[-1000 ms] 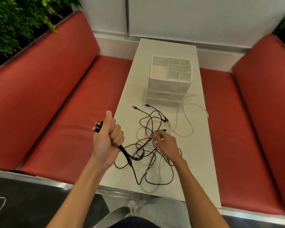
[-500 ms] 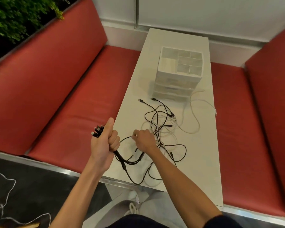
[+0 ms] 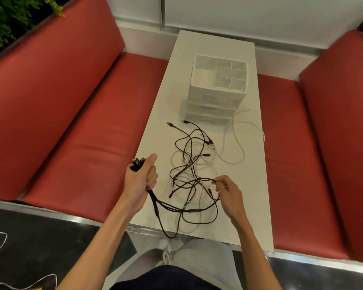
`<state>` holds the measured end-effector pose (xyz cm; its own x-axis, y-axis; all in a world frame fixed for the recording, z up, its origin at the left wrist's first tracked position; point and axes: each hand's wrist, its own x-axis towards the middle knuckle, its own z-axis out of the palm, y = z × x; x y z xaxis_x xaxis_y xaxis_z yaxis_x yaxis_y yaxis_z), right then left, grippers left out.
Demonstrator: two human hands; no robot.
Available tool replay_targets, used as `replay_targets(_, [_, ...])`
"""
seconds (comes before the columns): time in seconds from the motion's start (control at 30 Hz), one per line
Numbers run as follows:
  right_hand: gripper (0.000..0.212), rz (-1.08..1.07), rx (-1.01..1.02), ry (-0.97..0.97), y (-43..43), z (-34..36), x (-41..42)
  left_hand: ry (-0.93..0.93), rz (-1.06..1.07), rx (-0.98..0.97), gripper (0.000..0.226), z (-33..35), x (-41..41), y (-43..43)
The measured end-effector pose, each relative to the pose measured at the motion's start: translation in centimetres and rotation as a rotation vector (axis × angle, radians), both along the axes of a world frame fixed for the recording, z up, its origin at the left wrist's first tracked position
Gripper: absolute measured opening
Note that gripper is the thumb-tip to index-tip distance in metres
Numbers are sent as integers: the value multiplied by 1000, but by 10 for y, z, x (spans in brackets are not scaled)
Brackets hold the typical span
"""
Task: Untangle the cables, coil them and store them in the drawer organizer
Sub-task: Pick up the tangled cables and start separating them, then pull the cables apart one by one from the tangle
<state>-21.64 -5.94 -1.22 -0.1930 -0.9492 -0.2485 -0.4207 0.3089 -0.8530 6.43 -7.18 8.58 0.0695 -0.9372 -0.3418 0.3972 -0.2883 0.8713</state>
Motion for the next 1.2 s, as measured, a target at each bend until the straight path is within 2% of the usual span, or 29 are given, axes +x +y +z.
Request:
replay_targets(0.07, [19,-33,51,112,10,-17,-12,1,-13,5,52,-2,-6,-3])
replay_targets(0.17, [13,67,163,308,21,-52,-19,-16,-39,5,51,-5,-14,-7])
replay_targets(0.23, [10,112,188,360,25,-67,-16,-42,-64,-6,53,-7,-17,-9])
replay_targets(0.53, [9,71,111,368,-2,-53,-15,-160,-161,-52,53,-8,-28,-25])
replay_targets(0.73, [11,-68,-5,339,-68,-28,-36,-179,-189,-31,47,-13,-40,-43])
replay_targets(0.87, [9,-144,-83,398,-134,-34,-61,-206,-208,-47,46,-18,-48,-56])
replay_targets(0.93, [14,-167,-70,462,-169,-44,-74,-210,-225,-45,46,-21,-51,-61])
replay_targets(1.03, [30,-131,76,624,-201,-66,-88,-229,-272,-31,43,-27,-53,-69])
replay_targets(1.13, [42,-10,148,839,-201,-89,-92,-270,-308,-4,36,-31,-53,-75])
replay_targets(1.2, [52,15,139,869,-198,-102,-91,-274,-305,17,33,-33,-52,-77])
